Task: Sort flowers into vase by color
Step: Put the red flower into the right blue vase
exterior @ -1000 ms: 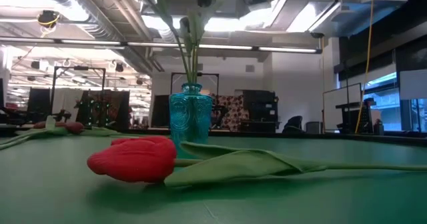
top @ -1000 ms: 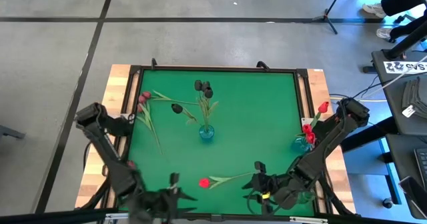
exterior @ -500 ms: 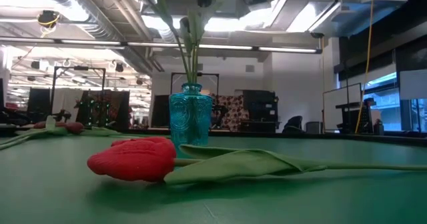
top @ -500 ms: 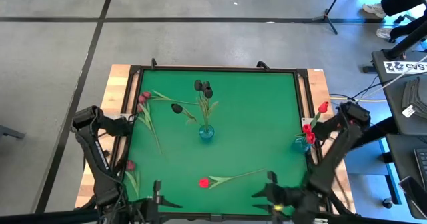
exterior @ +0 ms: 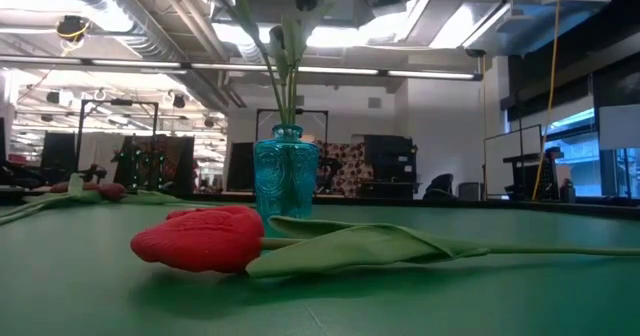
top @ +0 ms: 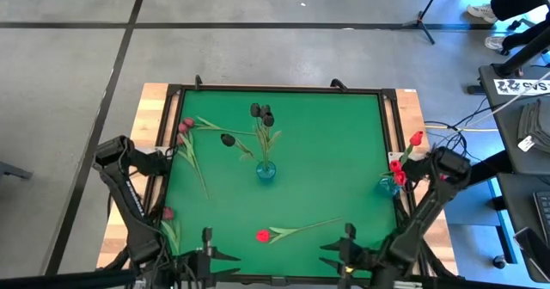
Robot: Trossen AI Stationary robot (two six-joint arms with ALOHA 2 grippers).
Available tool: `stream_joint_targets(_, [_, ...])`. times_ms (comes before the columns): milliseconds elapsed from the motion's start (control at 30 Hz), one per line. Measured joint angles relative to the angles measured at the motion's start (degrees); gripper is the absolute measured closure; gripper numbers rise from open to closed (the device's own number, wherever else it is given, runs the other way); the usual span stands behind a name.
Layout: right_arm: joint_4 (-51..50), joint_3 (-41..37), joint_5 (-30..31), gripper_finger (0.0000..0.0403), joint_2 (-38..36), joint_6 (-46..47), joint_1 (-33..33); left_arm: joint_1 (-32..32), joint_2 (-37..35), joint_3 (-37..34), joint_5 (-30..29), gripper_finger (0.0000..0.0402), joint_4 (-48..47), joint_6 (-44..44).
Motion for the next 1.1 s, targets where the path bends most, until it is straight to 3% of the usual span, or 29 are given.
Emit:
stream_joint_targets(400, [8.2, 0.02, -8.9, 0.026, 5.59, -10.5, -7.09, 1.34, 0.02, 0.0, 0.02, 0.0312, -1.24, -0.02])
stream_joint_targets(800, [3.59, 0.02, -3.9, 0.026, 6.72, -8.2, -6.25, 0.06, 0.02, 0.0, 0.13, 0.0312, -1.22, -0.54])
stream_joint_targets(1100, [-2.39, -2.83, 1.54, 0.026, 6.87, 5.0, -2.43, -0.29, 0.02, 0.0, 0.11, 0.0312, -1.2, -1.57])
